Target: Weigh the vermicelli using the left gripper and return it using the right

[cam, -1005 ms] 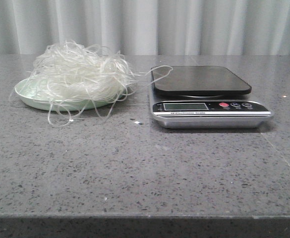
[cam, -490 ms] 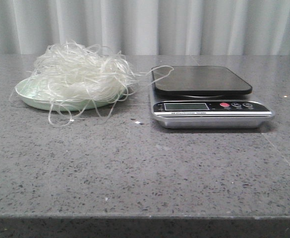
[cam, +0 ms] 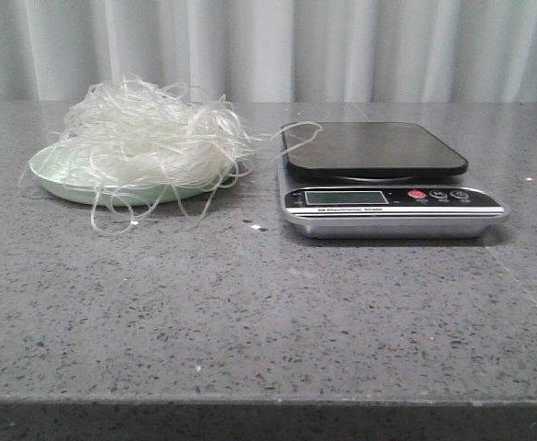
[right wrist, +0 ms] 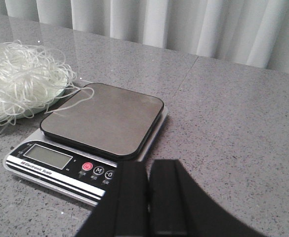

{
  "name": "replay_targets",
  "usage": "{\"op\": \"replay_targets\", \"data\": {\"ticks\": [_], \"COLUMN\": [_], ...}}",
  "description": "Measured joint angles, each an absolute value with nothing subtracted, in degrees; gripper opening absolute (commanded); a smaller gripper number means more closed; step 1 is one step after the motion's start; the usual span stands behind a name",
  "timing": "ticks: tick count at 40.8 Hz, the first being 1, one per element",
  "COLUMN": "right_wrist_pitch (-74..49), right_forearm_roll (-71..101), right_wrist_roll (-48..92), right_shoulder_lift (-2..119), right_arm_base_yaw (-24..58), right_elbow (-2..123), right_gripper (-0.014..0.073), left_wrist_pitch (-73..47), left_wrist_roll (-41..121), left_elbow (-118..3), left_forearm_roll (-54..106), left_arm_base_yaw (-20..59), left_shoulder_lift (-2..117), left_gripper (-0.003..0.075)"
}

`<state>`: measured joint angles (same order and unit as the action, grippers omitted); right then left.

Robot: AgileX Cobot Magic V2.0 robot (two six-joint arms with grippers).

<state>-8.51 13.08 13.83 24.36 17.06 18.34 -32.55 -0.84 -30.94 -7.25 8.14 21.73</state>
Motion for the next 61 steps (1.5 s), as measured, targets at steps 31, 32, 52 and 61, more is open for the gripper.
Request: {"op": "replay_targets", "data": {"ticks": [31, 32, 52, 61], "right_wrist_pitch": [-8.5, -8.5, -8.5, -8.5], "right_forearm_roll": [13.1, 13.1, 13.1, 13.1], "right_wrist_roll": [13.8, 13.8, 13.8, 13.8], "right_shoulder_lift": [24.4, 24.4, 24.4, 24.4], "right_arm_base_yaw": [17.1, 17.1, 17.1, 17.1], "right_elbow": [18.3, 18.3, 18.3, 18.3], "right_gripper": [0.015, 0.015, 0.015, 0.015], "left_wrist_pitch": [-4.5, -5.1, -4.8, -4.1], "left_wrist_roll": [-0.8, -0.8, -0.8, -0.8], "left_elbow": [0.2, 0.2, 0.2, 0.2], "left_forearm_roll": [0.0, 0.0, -2.5, -2.5], "left_arm_base_yaw": [-5.6, -5.6, -1.9, 0.4], "left_shoulder_lift": [-0.2, -0.2, -0.2, -0.2], "left_gripper": [0.0137, 0.0137, 0.0137, 0.0137]}}
